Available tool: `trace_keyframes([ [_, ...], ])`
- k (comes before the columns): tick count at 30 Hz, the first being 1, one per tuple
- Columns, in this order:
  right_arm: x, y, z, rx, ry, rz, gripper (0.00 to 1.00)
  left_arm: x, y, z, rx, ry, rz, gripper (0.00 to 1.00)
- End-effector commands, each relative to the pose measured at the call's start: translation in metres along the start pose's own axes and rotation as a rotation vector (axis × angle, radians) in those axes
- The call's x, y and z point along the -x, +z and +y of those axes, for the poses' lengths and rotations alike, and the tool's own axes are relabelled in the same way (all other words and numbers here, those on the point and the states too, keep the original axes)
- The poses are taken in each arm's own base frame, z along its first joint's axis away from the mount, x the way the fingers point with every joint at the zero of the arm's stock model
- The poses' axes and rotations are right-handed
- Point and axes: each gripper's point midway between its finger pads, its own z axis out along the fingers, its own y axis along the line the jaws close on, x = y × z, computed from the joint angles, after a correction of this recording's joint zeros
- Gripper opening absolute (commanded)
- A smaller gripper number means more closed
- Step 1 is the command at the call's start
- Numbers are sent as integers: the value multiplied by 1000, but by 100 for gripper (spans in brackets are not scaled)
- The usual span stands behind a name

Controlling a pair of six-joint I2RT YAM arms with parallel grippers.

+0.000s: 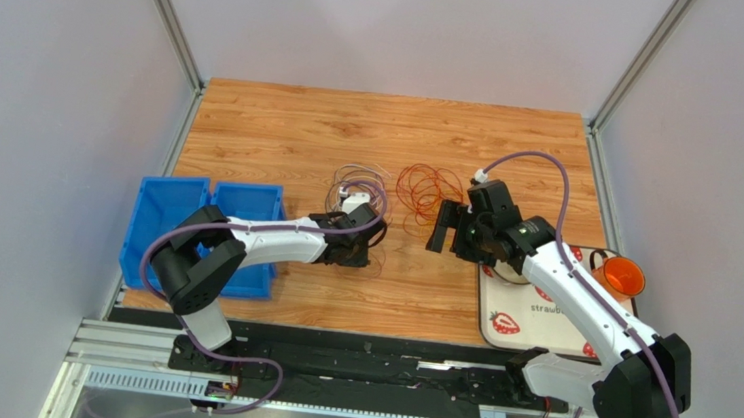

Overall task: Untangle the cables
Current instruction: Pick up the cable at the center of the board.

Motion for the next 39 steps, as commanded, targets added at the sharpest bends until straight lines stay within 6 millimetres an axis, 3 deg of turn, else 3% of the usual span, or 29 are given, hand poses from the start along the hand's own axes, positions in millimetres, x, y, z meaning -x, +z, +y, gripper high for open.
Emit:
trace_keyframes([
  [1, 5, 3, 4, 7, -13, -15, 92, 15, -2, -8, 14, -6, -35, 11],
  [2, 5, 4, 5, 7, -14, -13, 92, 16, -2, -6, 25, -5, -34, 1],
  [6, 6, 5, 7, 15, -13, -11, 92, 28, -21, -7, 43, 38, -42, 0],
  [7, 7, 5, 8, 18, -16, -13, 92, 47, -40, -21, -4, 38, -80, 0],
  [9, 10, 2, 10, 20, -19, -22, 92, 62, -69, -25, -17, 79, -94, 0],
  [10, 11, 0, 10, 21, -22, -26, 92, 90, -105, -41, -83, 63, -165, 0],
  [12, 17, -6, 13, 28, -26, -43, 92, 110, -146, -41, -117, 83, -213, 0],
  [13, 19, -10, 14, 30, -27, -51, 92, 136, -192, -49, -201, 53, -303, 0],
  [15, 22, -16, 15, 35, -26, -70, 92, 154, -236, -47, -266, 55, -387, 0],
  [16, 23, -17, 16, 39, -27, -77, 92, 165, -270, -41, -317, 32, -459, 0],
  [17, 24, -19, 15, 40, -22, -83, 92, 169, -280, -36, -325, 42, -492, 0],
  [20, 20, -18, 17, 54, -13, -79, 92, 167, -286, -15, -294, 17, -506, 0],
  [21, 19, -18, 16, 55, -10, -75, 92, 156, -281, -11, -289, 31, -451, 0],
  [25, 15, -19, 17, 72, 0, -70, 92, 131, -273, -8, -332, 56, -388, 0],
  [28, 14, -22, 20, 91, 2, -69, 92, 128, -279, -2, -346, 47, -410, 0],
  [32, 12, -31, 36, 175, -19, -76, 92, 126, -274, 3, -318, 71, -402, 0],
  [39, 5, -59, 90, 493, -26, -71, 93, 118, -264, -18, -396, 88, -346, 0],
])
